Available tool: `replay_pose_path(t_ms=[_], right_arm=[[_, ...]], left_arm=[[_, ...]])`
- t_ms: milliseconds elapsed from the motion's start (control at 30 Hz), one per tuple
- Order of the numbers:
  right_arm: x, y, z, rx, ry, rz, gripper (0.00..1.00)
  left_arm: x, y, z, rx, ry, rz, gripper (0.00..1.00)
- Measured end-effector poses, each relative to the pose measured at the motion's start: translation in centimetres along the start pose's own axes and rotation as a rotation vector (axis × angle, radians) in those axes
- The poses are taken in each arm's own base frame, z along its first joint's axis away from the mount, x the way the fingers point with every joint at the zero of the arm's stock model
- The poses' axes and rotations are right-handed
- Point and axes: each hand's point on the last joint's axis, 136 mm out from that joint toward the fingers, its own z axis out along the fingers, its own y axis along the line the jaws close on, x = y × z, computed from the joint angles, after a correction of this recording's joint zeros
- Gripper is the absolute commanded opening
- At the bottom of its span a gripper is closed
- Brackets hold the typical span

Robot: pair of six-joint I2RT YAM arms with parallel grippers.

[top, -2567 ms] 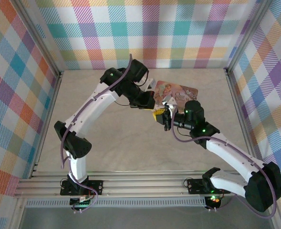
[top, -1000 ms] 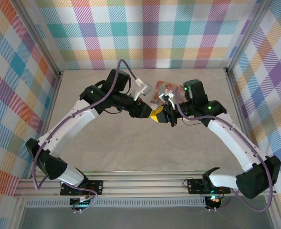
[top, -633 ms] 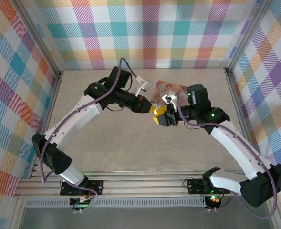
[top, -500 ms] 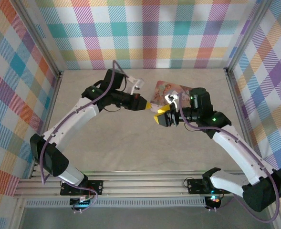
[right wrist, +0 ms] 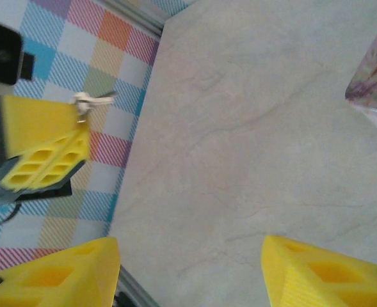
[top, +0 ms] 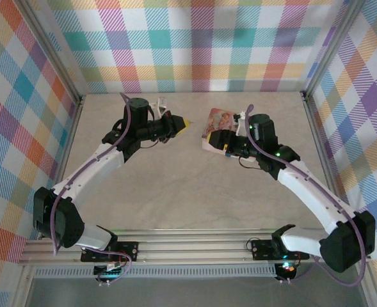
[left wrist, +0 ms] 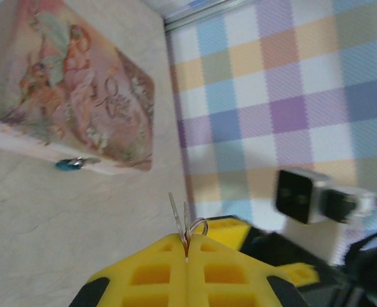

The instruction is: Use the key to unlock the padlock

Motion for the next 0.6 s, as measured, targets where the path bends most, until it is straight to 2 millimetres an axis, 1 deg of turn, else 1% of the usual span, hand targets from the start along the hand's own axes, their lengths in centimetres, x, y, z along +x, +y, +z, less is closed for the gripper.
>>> replay_pose_path(t_ms=[100, 200, 333, 467, 600], right_arm=[[-0.9, 0.1, 0.7, -0.029, -0.011, 0.105, 0.59], [-2.1, 0.8, 0.9, -0.076, -0.043, 0.175, 0.60], [-3.4, 1.8, 0.7, -0.126, -0.078, 0.220, 0.63], [-4.4, 2.7, 1.1, -0.153, -0.089, 0.248, 0.67], [-5.1, 2.8, 1.7, -0.172, -0.093, 0.277, 0.68]], left_arm=[[-0.4, -1.1, 0.0, 0.044, -0.014, -0.015, 0.00], [-0.3, -1.8, 0.0, 0.070, -0.009, -0.026, 0.00], [0.2, -2.2, 0.3, 0.093, 0.011, -0.039, 0.00], [0.8, -2.7, 0.6, 0.123, 0.043, -0.044, 0.00], [1.6, -2.7, 1.4, 0.140, 0.090, -0.052, 0.00]])
